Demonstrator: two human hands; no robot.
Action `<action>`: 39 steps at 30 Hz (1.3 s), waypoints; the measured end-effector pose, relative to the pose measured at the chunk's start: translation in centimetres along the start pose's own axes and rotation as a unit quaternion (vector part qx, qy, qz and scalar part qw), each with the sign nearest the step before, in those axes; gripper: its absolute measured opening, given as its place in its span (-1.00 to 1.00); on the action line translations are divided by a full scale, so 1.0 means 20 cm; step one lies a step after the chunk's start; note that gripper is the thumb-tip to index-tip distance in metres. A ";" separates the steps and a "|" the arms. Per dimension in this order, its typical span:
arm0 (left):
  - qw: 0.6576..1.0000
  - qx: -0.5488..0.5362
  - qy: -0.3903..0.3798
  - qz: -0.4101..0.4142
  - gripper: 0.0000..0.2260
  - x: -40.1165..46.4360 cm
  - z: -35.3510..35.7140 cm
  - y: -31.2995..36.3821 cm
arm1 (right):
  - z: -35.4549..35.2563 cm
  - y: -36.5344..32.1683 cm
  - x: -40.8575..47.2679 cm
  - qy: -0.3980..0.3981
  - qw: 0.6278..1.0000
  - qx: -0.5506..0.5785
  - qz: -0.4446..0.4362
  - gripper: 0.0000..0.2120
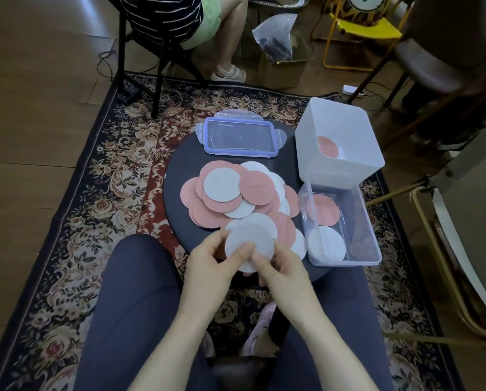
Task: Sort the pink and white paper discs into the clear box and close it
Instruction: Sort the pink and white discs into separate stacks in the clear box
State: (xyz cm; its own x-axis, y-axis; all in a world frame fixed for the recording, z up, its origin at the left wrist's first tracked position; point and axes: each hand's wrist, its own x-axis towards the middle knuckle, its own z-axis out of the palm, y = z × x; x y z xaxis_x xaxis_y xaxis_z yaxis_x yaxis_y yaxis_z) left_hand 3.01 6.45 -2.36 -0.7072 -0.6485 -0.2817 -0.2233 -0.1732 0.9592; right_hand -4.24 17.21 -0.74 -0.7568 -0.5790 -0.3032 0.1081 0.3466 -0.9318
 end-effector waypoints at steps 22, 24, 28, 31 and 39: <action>0.981 -0.153 0.089 -0.078 -0.83 -0.01 -0.09 0.00 | 0.03 0.05 0.13 0.200 0.979 -0.040 0.014 -0.73; 0.981 -0.152 0.092 -0.075 -0.83 -0.01 -0.09 0.00 | 0.03 0.06 0.14 0.202 0.979 0.004 0.033 -0.80; 0.981 -0.154 0.090 -0.079 -0.84 -0.02 -0.08 -0.01 | 0.01 0.04 0.10 0.124 0.988 0.072 0.063 -0.90; 0.977 -0.176 0.080 -0.092 -0.85 -0.03 -0.06 0.00 | 0.02 0.03 0.05 0.051 0.996 0.015 0.068 -0.76; 0.971 -0.196 0.122 -0.066 -0.86 -0.05 -0.05 0.00 | 0.05 0.05 0.02 0.135 0.973 -0.185 0.014 -0.69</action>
State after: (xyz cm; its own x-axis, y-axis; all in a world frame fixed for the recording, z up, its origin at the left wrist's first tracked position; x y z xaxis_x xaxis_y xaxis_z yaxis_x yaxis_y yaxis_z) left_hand 4.29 6.32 -2.00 -0.4991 -0.7499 -0.4343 0.0059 -0.5042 0.8636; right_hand -3.82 16.53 -2.06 -0.9044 -0.3675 -0.2169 -0.0711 0.6311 -0.7725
